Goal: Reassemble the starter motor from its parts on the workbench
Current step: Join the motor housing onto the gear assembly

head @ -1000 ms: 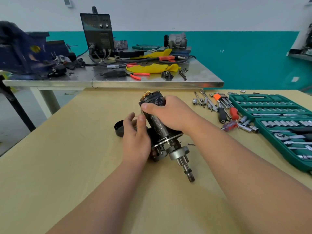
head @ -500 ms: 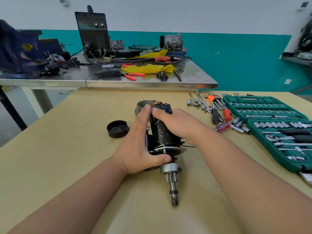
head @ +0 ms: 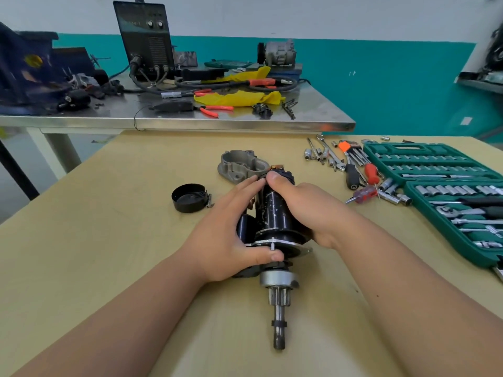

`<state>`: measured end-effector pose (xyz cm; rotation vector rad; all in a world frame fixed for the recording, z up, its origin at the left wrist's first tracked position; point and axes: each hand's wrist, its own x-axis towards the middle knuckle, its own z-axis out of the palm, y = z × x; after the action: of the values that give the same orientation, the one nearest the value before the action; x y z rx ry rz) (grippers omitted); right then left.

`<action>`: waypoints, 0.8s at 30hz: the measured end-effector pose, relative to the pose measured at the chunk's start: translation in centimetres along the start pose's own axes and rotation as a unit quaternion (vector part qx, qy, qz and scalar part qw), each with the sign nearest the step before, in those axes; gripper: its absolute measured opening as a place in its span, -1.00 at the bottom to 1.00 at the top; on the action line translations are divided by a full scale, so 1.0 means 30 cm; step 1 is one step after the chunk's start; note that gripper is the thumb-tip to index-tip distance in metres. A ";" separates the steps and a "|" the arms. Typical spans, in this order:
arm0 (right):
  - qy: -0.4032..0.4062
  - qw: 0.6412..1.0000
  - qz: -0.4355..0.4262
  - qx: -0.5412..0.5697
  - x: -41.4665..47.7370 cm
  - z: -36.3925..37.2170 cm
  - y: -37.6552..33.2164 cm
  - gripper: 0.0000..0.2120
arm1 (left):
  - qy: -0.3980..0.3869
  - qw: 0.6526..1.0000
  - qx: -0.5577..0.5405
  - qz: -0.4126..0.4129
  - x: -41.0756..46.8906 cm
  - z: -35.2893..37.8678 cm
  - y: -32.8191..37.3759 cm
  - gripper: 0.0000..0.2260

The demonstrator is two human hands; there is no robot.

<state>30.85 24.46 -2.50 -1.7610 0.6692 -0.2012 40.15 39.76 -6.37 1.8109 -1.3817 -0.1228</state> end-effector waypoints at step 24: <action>0.044 0.999 -0.027 0.017 -0.074 0.005 0.057 -0.32 | 0.027 1.000 0.012 -0.009 -0.043 0.018 0.046 -0.01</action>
<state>28.53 25.52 -3.67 -1.7468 0.6782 -0.3274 38.31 40.48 -6.33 1.8332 -1.3342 -0.0663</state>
